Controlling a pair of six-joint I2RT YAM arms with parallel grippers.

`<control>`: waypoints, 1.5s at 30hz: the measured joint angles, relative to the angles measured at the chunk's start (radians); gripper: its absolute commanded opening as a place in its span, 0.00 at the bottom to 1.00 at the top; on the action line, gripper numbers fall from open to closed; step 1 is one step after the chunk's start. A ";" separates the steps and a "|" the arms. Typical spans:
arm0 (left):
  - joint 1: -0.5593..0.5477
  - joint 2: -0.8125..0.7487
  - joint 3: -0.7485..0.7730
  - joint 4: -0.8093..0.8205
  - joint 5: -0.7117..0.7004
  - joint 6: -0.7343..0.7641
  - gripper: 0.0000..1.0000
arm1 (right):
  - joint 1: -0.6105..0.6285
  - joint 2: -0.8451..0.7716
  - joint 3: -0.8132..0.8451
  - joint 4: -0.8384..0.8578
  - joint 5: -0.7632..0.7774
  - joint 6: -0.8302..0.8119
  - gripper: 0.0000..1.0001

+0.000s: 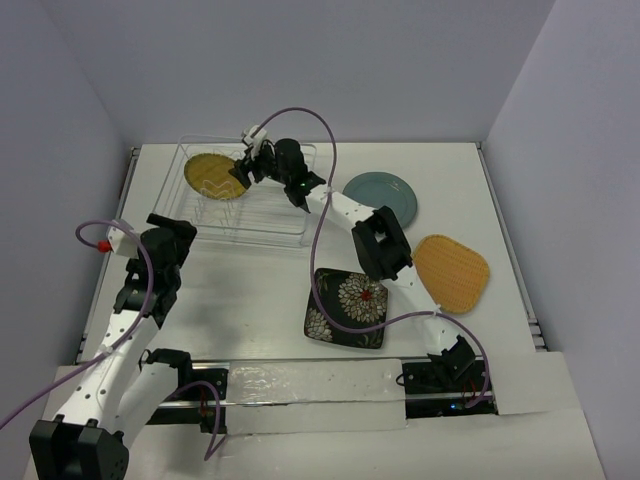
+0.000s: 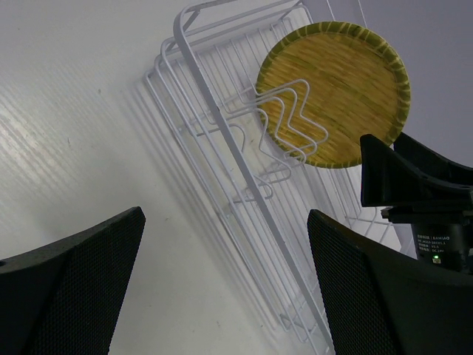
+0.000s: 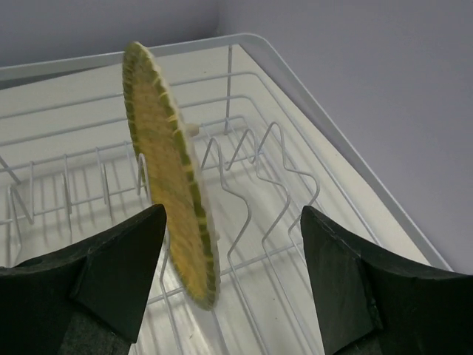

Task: Load the plates into the dish rack

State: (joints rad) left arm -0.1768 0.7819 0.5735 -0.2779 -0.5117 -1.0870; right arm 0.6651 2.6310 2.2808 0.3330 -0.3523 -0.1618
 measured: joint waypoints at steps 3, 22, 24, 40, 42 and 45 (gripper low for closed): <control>0.000 -0.010 0.000 0.000 0.000 0.000 0.99 | 0.000 -0.011 -0.007 0.011 0.017 0.014 0.81; 0.000 0.001 0.000 0.019 0.066 0.049 0.99 | 0.000 -0.085 -0.062 0.018 0.130 0.077 0.93; 0.001 0.001 0.000 0.030 0.100 0.072 0.99 | 0.000 -0.166 -0.142 0.006 0.139 0.090 0.96; -0.184 0.075 0.000 0.190 0.481 0.291 0.99 | -0.044 -1.098 -0.929 -0.065 0.428 0.366 1.00; -0.242 0.114 -0.001 0.220 0.528 0.322 0.99 | -0.054 -1.219 -1.063 -0.130 0.500 0.424 1.00; -0.315 0.187 -0.012 0.283 0.609 0.361 0.99 | -0.059 -1.409 -1.271 -0.250 0.581 0.546 1.00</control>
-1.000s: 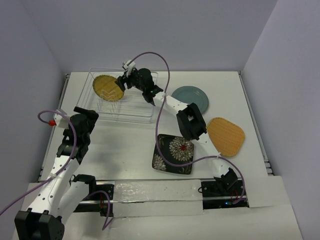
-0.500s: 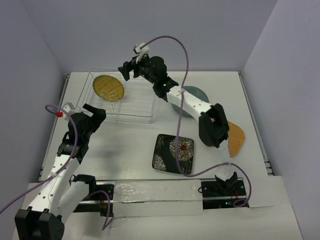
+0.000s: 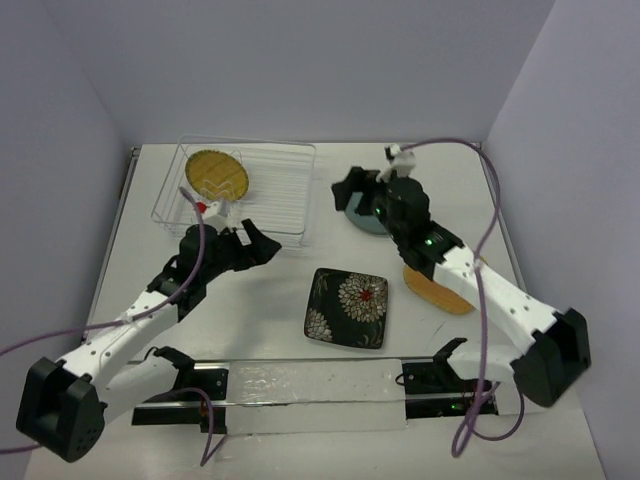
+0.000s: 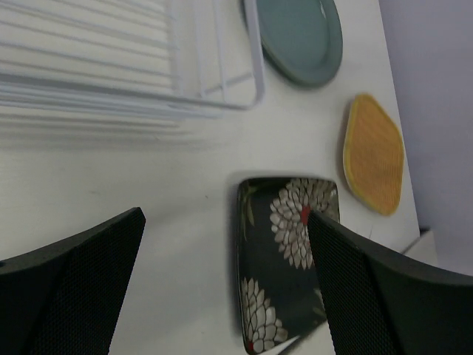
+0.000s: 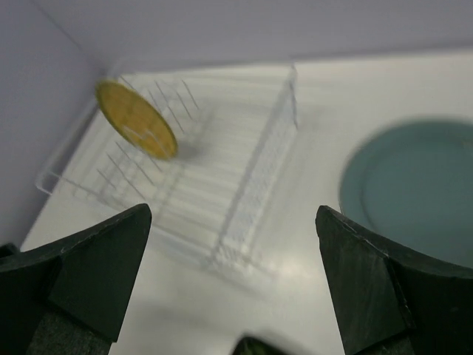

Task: Load the plates into the dish rack

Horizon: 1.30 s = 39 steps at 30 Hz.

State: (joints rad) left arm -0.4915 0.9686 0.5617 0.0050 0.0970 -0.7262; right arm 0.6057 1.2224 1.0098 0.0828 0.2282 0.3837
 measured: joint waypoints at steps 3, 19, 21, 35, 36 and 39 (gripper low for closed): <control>-0.076 0.078 -0.014 0.057 0.065 0.030 0.99 | -0.009 -0.191 -0.180 -0.149 0.036 0.120 1.00; -0.363 0.499 0.034 0.135 0.168 0.105 0.68 | -0.074 -0.554 -0.657 -0.580 -0.124 0.508 1.00; -0.374 0.548 0.059 0.137 0.169 0.110 0.57 | -0.076 -0.553 -0.680 -0.587 -0.142 0.522 1.00; -0.378 0.631 0.113 0.163 0.175 0.080 0.00 | -0.097 -0.468 -0.755 -0.400 -0.263 0.561 0.90; -0.378 0.633 0.114 0.164 0.175 0.079 0.00 | -0.103 -0.453 -0.756 -0.383 -0.279 0.561 0.88; -0.377 0.647 0.114 0.161 0.171 0.067 0.00 | -0.120 -0.425 -0.759 -0.346 -0.321 0.553 0.79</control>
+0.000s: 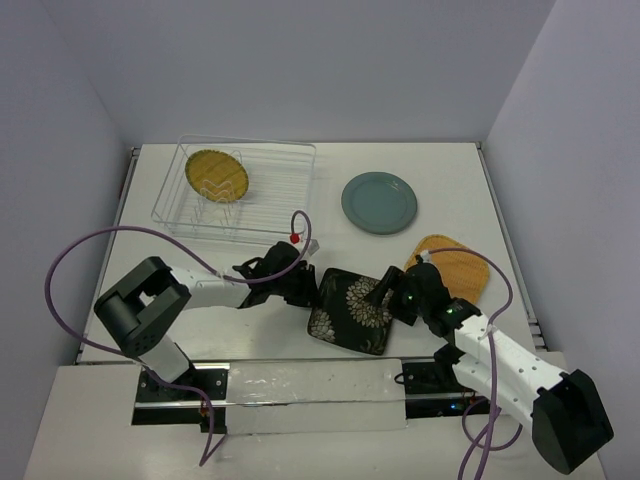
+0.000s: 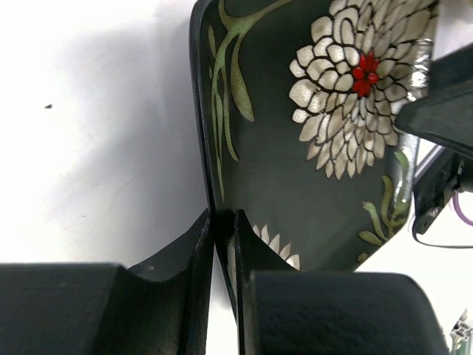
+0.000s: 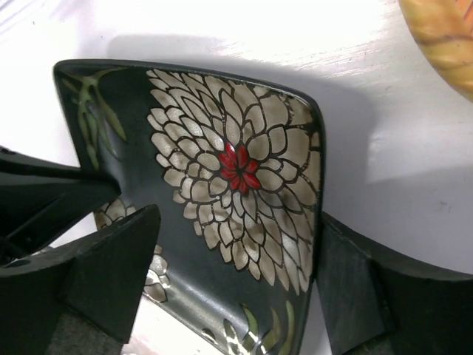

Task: Load the plates into the dish rack

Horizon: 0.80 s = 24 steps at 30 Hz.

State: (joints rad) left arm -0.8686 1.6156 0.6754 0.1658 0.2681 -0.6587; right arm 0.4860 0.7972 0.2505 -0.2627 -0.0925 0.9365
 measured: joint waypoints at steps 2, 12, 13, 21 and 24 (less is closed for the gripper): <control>0.002 0.012 0.000 0.000 -0.002 -0.015 0.00 | -0.012 0.000 -0.010 0.017 -0.015 -0.009 0.71; 0.022 0.032 0.000 0.024 -0.010 -0.084 0.00 | -0.095 -0.079 -0.119 0.142 -0.100 -0.052 0.51; 0.022 0.035 0.000 0.028 -0.010 -0.090 0.00 | -0.099 -0.092 -0.129 0.152 -0.106 -0.057 0.51; 0.031 0.052 0.000 0.054 -0.010 -0.123 0.00 | -0.103 -0.160 -0.141 0.161 -0.136 -0.102 0.49; 0.032 0.054 0.000 0.060 -0.010 -0.123 0.00 | -0.103 -0.167 -0.140 0.157 -0.135 -0.117 0.47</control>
State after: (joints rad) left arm -0.8365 1.6693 0.6754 0.2254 0.2581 -0.7822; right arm 0.3832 0.6303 0.1101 -0.1057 -0.2278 0.8192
